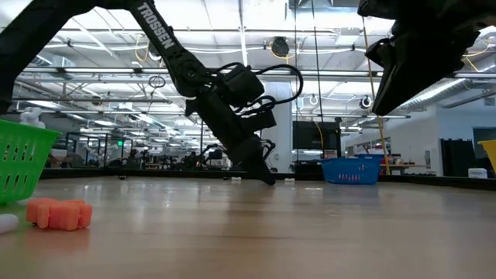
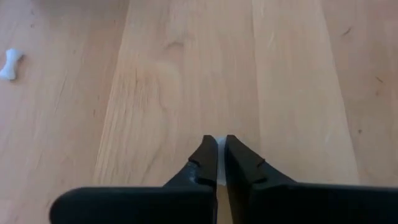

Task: Sort Halloween decoration
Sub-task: Put the white bone toy into the green bin

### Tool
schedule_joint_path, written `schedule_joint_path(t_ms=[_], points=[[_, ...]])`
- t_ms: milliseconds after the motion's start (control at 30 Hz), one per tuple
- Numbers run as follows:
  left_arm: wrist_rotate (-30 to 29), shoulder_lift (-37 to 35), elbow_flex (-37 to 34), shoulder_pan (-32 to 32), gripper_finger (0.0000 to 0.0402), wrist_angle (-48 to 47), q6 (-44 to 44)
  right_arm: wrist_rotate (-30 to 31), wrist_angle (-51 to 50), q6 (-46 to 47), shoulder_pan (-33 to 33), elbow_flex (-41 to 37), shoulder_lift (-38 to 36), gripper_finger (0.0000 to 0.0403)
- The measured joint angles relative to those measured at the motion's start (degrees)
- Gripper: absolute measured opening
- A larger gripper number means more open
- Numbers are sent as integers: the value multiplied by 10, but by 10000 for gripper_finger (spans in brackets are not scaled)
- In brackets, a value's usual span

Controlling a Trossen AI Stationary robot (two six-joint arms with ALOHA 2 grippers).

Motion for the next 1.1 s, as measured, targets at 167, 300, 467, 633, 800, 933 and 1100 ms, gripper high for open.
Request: schedule_joint_path(t_ms=[167, 300, 467, 633, 800, 933, 1100], points=[[-9, -35, -2, -8, 5, -62, -1, 4, -1, -8, -6, 0, 0, 0], [-14, -79, -5, -19, 2, -148, -4, 8, -2, -17, -19, 0, 0, 0], [-14, -137, -5, -53, 1, -253, -5, 21, 1, -38, -41, 0, 0, 0], [-14, -183, -5, -110, 2, -332, -21, 34, 6, -51, -67, 0, 0, 0], [-14, -227, -4, -186, 2, -399, -84, 34, 42, -84, -91, 0, 0, 0], [-14, -259, -3, -262, 1, -452, -158, 31, 68, -120, -107, 0, 0, 0], [-14, -286, -3, -362, 1, -504, -277, 30, 69, -129, -120, 0, 0, 0]])
